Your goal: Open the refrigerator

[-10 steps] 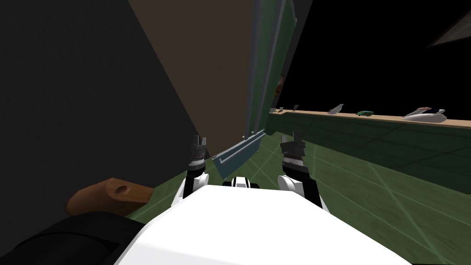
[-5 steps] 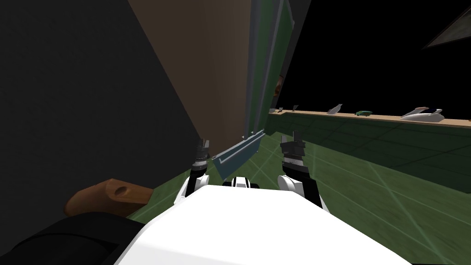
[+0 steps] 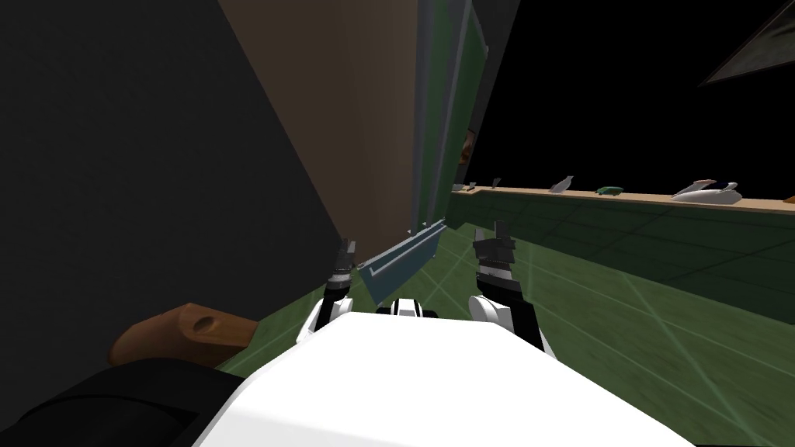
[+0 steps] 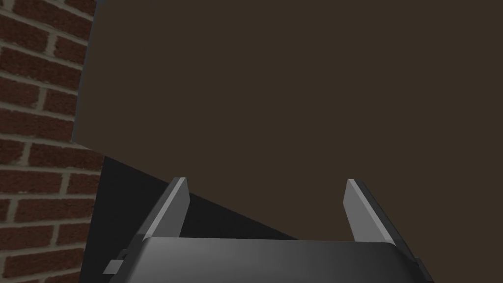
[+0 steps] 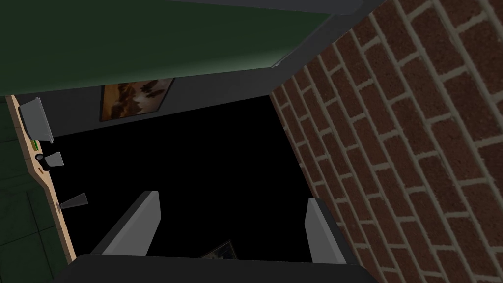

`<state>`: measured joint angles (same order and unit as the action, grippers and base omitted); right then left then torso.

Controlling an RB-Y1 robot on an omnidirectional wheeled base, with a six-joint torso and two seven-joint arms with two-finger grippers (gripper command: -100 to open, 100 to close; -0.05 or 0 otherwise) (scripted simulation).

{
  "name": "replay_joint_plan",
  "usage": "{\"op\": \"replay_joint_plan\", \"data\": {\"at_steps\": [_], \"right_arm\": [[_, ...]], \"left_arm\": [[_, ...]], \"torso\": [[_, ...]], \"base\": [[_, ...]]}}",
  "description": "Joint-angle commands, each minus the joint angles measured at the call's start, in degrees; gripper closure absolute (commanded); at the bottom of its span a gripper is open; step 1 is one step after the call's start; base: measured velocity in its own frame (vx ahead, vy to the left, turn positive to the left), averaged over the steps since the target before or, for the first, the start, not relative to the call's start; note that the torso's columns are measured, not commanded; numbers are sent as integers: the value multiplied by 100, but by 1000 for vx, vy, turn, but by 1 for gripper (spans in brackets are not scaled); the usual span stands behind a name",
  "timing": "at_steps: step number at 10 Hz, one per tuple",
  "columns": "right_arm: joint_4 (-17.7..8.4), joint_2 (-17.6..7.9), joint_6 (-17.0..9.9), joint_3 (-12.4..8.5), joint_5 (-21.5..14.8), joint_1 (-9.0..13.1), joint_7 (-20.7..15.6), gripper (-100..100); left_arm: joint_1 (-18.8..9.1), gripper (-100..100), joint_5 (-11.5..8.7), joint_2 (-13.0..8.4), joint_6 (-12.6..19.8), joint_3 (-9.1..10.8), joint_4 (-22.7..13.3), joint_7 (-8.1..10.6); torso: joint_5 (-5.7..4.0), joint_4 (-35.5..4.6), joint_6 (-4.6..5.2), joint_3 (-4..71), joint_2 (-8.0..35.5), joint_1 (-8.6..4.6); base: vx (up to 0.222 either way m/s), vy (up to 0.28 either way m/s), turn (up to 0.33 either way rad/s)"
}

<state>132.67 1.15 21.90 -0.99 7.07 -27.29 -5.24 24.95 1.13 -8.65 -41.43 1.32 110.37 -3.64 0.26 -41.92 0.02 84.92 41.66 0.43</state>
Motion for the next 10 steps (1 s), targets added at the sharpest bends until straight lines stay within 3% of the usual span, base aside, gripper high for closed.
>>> {"op": "replay_joint_plan", "data": {"at_steps": [1,10], "right_arm": [[0,0,0,0,0,0,0,0],[0,0,0,0,0,-1,0,0]], "left_arm": [[-47,-100,24,-62,21,-11,-352,-41],[-197,-100,89,-173,-162,-48,-1305,-141]], "torso": [[-1,0,5,4,-5,-2],[15,21,4,22,-42,24]], "base": [[0,0,0],[0,0,-3]]}}
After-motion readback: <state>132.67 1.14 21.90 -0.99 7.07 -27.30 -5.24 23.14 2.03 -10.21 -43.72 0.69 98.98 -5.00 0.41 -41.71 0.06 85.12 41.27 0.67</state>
